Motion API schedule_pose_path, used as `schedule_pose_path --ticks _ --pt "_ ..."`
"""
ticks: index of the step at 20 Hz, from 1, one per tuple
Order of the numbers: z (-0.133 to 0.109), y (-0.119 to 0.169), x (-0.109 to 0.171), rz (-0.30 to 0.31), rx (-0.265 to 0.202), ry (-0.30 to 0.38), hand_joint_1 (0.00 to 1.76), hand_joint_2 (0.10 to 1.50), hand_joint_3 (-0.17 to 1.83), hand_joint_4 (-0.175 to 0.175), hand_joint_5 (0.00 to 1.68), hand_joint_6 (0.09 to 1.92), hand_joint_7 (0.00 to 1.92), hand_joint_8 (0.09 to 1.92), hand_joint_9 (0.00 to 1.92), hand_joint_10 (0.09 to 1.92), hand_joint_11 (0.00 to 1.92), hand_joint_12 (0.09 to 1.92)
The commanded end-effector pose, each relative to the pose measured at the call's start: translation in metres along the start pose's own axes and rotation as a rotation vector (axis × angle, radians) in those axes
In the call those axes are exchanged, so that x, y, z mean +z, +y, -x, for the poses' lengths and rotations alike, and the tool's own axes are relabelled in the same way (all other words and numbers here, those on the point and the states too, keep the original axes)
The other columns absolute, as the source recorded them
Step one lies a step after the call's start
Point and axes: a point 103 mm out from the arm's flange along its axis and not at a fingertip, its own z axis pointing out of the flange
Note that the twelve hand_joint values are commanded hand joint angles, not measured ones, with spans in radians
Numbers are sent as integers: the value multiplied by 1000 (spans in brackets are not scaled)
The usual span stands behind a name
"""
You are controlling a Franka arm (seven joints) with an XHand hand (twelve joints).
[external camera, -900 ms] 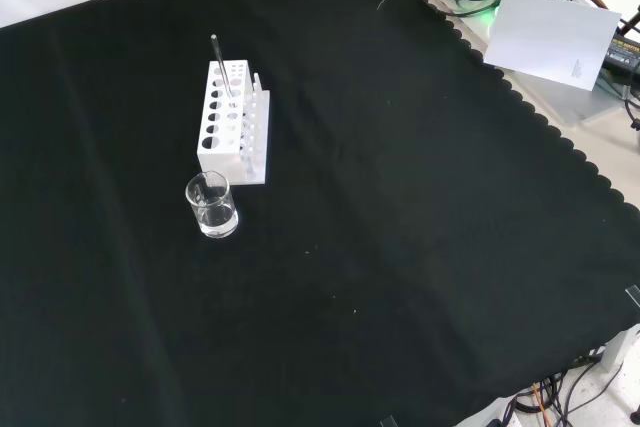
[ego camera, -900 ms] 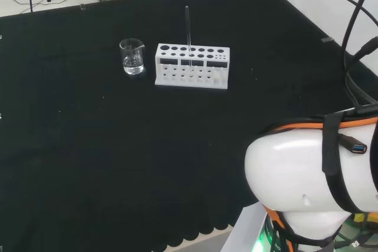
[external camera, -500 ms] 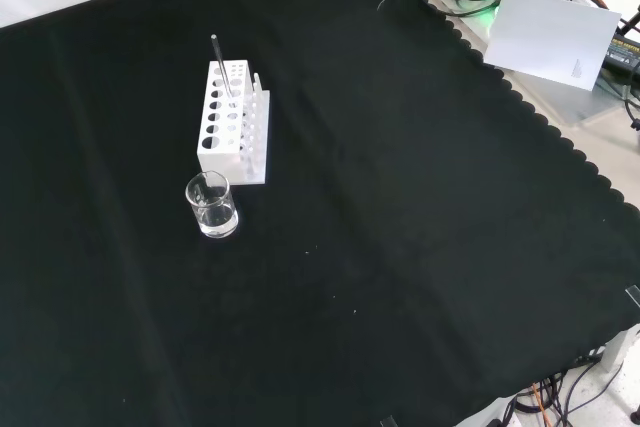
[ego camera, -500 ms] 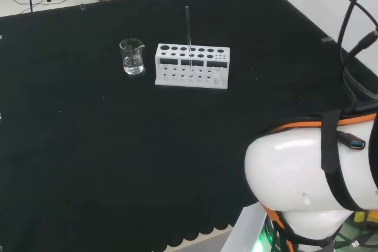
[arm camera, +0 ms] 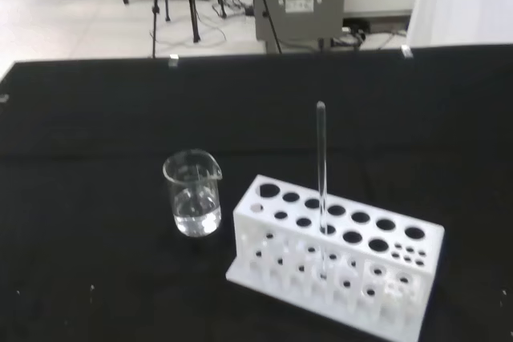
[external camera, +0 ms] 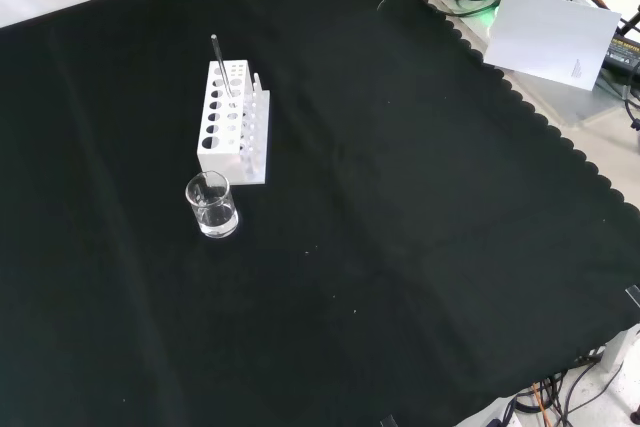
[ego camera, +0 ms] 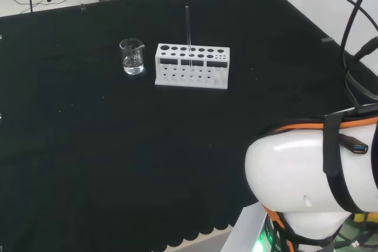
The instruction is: Take the glass rod from the white test tube rack.
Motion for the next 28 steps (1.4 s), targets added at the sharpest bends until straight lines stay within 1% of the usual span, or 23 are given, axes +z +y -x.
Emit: schedule_pose_path --ticks 1,3,8,10,12,16,18,20,23,28 --pt "-8 40 21 -21 -73 42 574 1169 -175 -118 217 87 330 942 667 912 563 1398" --pt "-9 53 29 -36 -82 37 583 1172 -175 -123 248 87 390 953 698 911 597 1389" --pt "-8 92 47 -64 -72 51 616 1174 -175 -138 325 87 487 967 783 907 671 1370" --pt "-8 108 54 -70 -75 57 626 1173 -175 -143 349 87 525 976 825 913 694 1366" --pt "-6 123 61 -81 -76 56 631 1175 -175 -146 358 87 553 984 861 923 709 1364" --pt "-1 148 74 -81 -83 69 637 1177 -175 -149 365 87 604 1004 926 951 728 1361" --pt "0 158 77 -78 -83 71 639 1179 -175 -151 368 87 625 1014 948 964 743 1360" --pt "4 166 82 -77 -92 82 640 1180 -175 -154 376 87 637 1022 969 974 758 1352" --pt "4 179 90 -81 -105 72 644 1183 -175 -160 396 94 652 1033 994 983 781 1341" --pt "9 197 106 -109 -84 72 648 1186 -175 -164 420 111 677 1041 1023 991 805 1334"
